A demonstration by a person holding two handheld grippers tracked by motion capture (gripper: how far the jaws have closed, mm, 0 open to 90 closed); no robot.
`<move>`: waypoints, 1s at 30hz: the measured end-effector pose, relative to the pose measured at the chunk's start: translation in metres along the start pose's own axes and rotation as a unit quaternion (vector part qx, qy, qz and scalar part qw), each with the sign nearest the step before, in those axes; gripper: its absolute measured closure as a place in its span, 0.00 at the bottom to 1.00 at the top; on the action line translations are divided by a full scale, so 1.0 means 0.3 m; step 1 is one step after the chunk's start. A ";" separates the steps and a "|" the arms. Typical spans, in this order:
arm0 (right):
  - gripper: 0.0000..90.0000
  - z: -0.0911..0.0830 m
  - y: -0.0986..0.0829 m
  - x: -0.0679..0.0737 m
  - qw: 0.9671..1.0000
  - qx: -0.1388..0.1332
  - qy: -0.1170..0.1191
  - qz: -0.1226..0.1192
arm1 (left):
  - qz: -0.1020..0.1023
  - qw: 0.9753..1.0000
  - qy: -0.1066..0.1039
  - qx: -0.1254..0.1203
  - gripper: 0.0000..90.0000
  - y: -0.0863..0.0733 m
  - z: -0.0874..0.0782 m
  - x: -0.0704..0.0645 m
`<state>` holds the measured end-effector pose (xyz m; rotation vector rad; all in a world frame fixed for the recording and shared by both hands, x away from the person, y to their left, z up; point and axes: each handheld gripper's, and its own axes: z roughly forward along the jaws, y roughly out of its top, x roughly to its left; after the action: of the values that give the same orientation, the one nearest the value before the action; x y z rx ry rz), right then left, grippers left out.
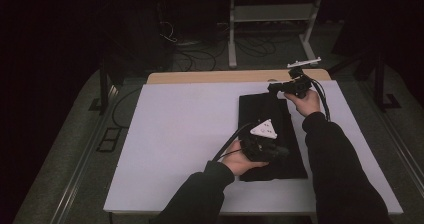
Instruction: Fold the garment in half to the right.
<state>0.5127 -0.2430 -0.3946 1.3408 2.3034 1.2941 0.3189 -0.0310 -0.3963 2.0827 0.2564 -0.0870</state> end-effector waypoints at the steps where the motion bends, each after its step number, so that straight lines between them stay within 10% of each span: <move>1: 0.95 0.000 0.000 -0.001 1.000 0.001 0.000 0.001 | -0.002 1.000 0.001 -0.001 0.94 -0.001 0.001 0.003; 30: 0.92 -0.006 -0.095 -0.084 0.999 0.008 -0.016 0.033 | -0.020 1.000 -0.018 0.006 0.94 -0.002 0.114 0.000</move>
<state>0.5086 -0.2698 -0.4214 1.4450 2.2711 1.2650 0.3203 -0.0603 -0.4140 2.0868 0.2767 -0.1513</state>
